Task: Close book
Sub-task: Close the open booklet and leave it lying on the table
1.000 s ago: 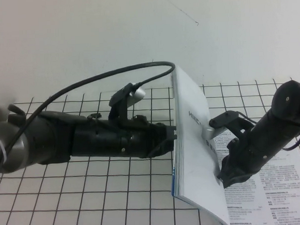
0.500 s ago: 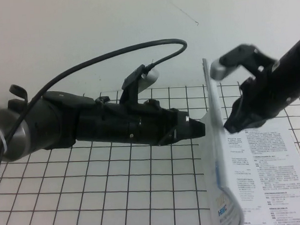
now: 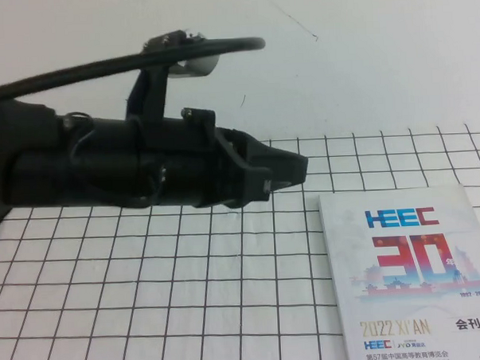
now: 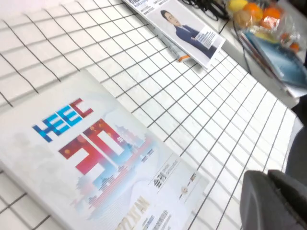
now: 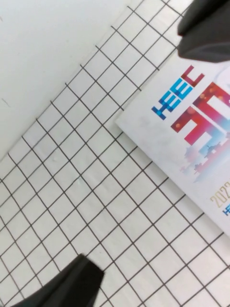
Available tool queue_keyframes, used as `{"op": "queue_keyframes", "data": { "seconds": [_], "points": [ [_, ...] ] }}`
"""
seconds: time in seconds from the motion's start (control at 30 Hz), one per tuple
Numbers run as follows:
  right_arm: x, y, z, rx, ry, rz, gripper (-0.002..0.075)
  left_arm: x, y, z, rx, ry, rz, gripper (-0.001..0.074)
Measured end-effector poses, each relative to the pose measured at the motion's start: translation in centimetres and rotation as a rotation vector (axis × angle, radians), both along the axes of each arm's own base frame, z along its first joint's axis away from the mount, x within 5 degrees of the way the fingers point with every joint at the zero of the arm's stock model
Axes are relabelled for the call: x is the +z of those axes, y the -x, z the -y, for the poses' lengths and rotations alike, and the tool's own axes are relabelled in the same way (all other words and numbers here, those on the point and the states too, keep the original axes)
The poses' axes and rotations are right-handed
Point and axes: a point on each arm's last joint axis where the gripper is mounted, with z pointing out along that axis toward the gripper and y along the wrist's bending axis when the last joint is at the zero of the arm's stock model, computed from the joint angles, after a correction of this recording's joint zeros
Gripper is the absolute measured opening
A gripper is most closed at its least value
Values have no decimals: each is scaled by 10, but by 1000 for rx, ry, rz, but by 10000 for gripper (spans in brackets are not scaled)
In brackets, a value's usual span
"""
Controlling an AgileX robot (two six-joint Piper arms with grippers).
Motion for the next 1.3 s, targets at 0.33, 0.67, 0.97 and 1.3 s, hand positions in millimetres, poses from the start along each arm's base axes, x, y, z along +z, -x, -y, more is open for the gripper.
{"op": "queue_keyframes", "data": {
  "seconds": [0.33,0.67,0.97,1.3],
  "points": [
    [-36,107,48,-41,-1,167,-3,60,87,-52,56,-151,239,-4],
    [-106,134,58,-75,-118,353,-3,45,133,-99,288,-328,317,-4],
    [-164,121,55,-98,-111,314,-3,-22,115,-102,396,-380,302,-4],
    [-185,125,55,-90,-81,204,-3,-28,117,-102,369,-407,288,-4]
  ]
}}
